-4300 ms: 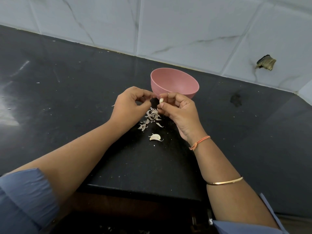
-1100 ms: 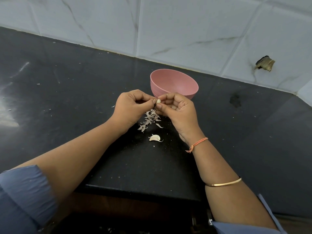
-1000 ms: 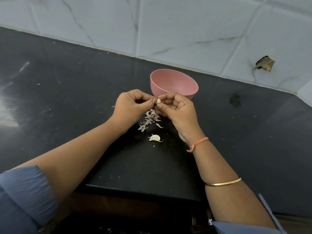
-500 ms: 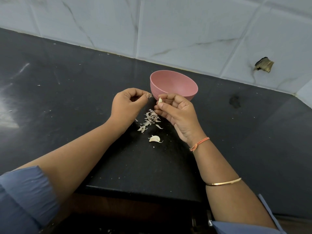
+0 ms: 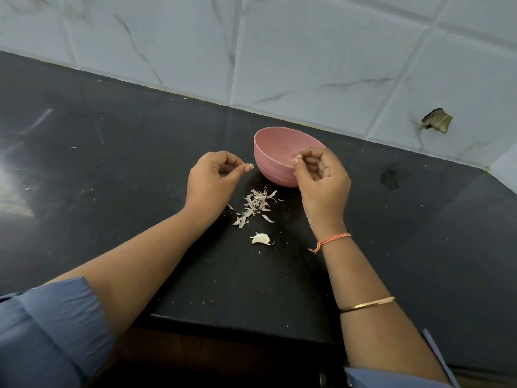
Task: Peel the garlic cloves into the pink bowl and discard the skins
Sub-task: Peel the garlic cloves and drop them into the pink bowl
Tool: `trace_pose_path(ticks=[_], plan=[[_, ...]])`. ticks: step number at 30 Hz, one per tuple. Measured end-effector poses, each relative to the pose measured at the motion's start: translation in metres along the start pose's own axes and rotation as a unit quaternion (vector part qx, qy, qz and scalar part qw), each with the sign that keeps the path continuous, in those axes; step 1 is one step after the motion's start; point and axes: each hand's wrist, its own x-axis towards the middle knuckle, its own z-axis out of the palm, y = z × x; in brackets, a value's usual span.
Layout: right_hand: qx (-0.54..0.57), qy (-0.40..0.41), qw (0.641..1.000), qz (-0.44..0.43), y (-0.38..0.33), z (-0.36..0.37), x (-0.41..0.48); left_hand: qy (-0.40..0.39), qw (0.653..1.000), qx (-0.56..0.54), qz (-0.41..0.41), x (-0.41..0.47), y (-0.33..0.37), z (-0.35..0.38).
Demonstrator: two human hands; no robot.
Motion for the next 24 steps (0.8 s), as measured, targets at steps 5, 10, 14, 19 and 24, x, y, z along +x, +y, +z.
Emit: trace_pose_path(ticks=[5,10,14,19,24], plan=[[-0.150,0.044,0.985,-0.073,0.007,-0.001,0.008,-0.008,1.000,0.013,0.007,0.000,0.001,0.000],[-0.219,0.016,0.974,-0.060,0.014,-0.002,0.011,-0.011,1.000,0.021,0.013,-0.001,-0.001,0.001],[-0.196,0.020,0.977,-0.088,0.010,-0.005,0.009,-0.019,1.000,0.020,0.011,0.000,-0.001,0.001],[-0.161,-0.068,0.971,-0.162,0.000,-0.008,-0.005,-0.028,1.000,0.004,0.004,0.000,-0.002,0.001],[-0.140,-0.318,0.937,-0.032,-0.004,-0.006,-0.016,-0.076,0.997,-0.012,0.011,-0.003,-0.002,0.001]])
